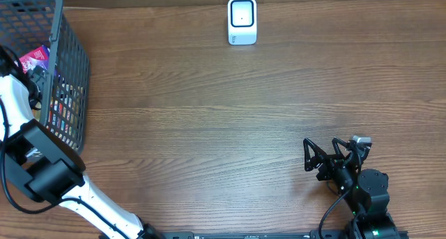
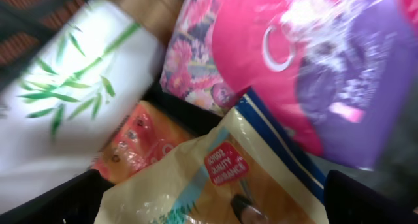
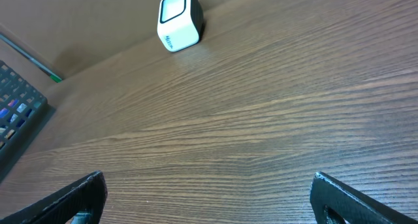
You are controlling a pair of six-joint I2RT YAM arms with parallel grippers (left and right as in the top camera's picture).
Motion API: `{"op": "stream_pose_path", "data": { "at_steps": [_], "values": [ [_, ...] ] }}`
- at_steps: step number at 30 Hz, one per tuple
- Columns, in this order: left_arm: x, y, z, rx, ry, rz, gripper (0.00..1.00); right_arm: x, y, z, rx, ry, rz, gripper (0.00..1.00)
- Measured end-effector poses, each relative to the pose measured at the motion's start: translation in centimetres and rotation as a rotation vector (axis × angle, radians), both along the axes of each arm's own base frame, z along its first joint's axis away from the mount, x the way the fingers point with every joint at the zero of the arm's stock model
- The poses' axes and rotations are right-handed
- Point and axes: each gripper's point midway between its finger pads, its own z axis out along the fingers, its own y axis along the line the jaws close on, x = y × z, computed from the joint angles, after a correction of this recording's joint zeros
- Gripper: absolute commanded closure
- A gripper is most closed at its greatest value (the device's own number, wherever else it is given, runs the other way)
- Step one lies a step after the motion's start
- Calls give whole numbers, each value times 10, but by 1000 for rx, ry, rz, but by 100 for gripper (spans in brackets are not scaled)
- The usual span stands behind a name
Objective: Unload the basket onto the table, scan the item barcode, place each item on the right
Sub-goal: 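Lower the left gripper into the basket and grasp the snack bag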
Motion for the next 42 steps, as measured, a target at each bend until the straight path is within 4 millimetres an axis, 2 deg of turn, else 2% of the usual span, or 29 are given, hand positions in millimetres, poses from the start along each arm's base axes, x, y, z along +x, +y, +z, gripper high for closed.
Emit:
{"op": "stream_pose_path", "data": {
  "at_steps": [1, 4, 5, 7, 8, 11, 13, 14, 16, 18, 31, 37, 42],
  "values": [
    [0, 0, -4, -4, 6, 0, 0, 0, 0, 0, 0, -1, 0, 0],
    [-1, -2, -35, -41, 52, 1, 2, 0, 0, 0, 0, 1, 0, 0],
    [-1, -1, -38, -38, 59, 4, 14, 0, 0, 0, 0, 1, 0, 0],
    [1, -1, -35, -37, 54, 3, 50, 0, 0, 0, 0, 0, 0, 0],
    [1, -1, -37, -38, 57, 2, 60, 0, 0, 0, 0, 0, 0, 0],
    [3, 0, -36, -39, 53, 4, 63, 0, 0, 0, 0, 0, 0, 0],
    [4, -1, -35, -42, 51, 0, 80, 0, 0, 0, 0, 0, 0, 0],
    [4, -2, -35, -45, 52, -3, 84, 0, 0, 0, 0, 0, 0, 0],
    [4, -4, -33, -56, 49, 1, 85, 0, 0, 0, 0, 0, 0, 0],
    [4, -6, -30, -66, 48, 2, 95, 0, 0, 0, 0, 0, 0, 0],
    [-8, -21, -8, -114, 61, 3, 96, 0, 0, 0, 0, 0, 0, 0],
    [-10, -22, 20, -83, 28, 3, 96, 0, 0, 0, 0, 1, 0, 0],
    [-10, -21, 52, -37, -19, 5, 96, 0, 0, 0, 0, 0, 0, 0]
  ]
}}
